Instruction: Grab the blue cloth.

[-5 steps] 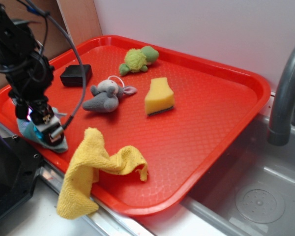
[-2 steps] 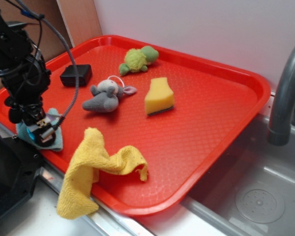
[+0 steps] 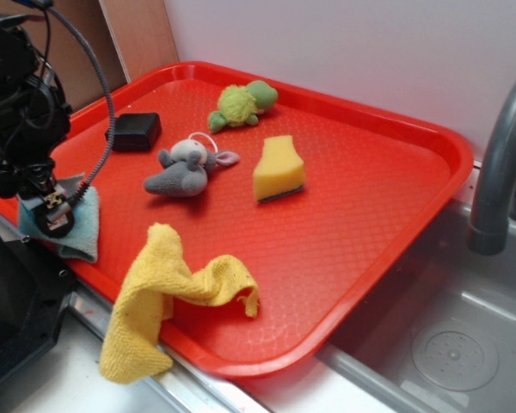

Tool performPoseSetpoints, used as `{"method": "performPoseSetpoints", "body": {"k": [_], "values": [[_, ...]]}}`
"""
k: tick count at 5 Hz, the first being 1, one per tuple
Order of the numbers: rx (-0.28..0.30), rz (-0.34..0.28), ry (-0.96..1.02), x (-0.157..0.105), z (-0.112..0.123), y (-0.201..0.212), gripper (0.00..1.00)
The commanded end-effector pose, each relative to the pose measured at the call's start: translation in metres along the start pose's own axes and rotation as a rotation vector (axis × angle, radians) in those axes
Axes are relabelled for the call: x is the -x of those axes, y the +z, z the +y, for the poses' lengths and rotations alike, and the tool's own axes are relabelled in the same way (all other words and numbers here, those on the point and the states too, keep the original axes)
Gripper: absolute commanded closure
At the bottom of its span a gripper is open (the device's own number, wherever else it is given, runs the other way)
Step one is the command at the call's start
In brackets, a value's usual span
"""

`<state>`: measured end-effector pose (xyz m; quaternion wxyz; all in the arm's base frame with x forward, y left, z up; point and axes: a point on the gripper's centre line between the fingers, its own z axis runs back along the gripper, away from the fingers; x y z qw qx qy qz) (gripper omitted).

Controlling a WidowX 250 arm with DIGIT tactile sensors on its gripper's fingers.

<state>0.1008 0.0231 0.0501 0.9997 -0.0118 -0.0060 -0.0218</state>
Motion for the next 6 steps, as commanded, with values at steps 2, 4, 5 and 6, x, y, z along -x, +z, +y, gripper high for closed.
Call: {"method": "performPoseSetpoints", "body": {"k": [2, 4, 5, 6], "values": [[0.120, -0.315, 0.099, -0.085, -0.008, 0.141, 1.00], [0.014, -0.245, 0.184, -0.102, -0.022, 0.239, 1.00], [0.023, -0.175, 0.209, -0.104, -0.023, 0.254, 1.00], [-0.006, -0.152, 0.226, -0.101, -0.020, 0.248, 1.00]]}}
